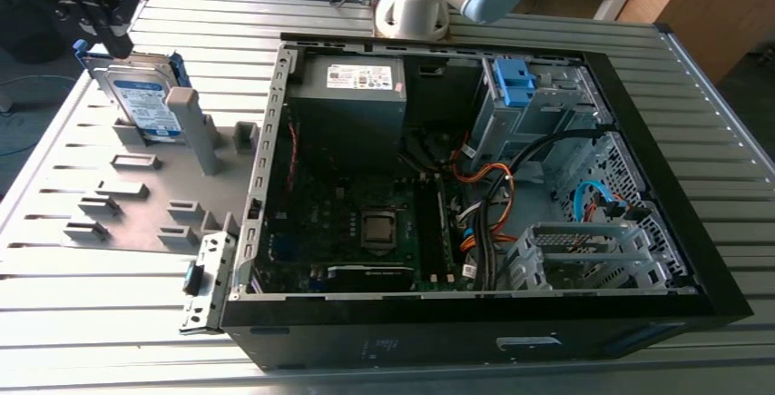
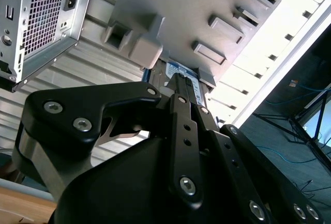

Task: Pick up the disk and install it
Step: 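Reach for the disk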

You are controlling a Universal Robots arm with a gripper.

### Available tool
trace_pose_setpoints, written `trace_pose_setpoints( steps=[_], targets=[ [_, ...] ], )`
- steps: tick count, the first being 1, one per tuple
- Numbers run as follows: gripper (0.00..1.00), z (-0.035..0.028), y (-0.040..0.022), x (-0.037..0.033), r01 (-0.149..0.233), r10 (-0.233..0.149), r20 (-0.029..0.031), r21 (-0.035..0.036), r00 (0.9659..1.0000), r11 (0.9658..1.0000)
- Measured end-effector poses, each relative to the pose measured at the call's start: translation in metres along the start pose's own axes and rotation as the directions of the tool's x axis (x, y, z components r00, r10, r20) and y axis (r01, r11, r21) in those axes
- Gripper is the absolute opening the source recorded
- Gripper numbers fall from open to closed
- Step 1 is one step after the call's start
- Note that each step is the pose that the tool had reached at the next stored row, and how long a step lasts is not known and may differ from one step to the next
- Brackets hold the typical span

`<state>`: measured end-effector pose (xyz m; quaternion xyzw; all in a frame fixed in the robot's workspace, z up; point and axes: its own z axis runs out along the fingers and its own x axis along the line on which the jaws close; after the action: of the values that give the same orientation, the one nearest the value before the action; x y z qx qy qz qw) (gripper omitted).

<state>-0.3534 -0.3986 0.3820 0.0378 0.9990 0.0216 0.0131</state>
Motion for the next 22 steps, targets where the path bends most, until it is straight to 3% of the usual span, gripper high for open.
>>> trace_pose_setpoints(
  steps=[21, 22],
  targets=[
    [0.11, 0.004, -0.0006, 0.0051, 0.0, 0.0, 0.0, 0.0, 1.0, 1.0],
    [0.11, 0.0093, -0.0011, 0.009, 0.0, 0.0, -0.0001, 0.0002, 1.0, 1.0]
  ],
)
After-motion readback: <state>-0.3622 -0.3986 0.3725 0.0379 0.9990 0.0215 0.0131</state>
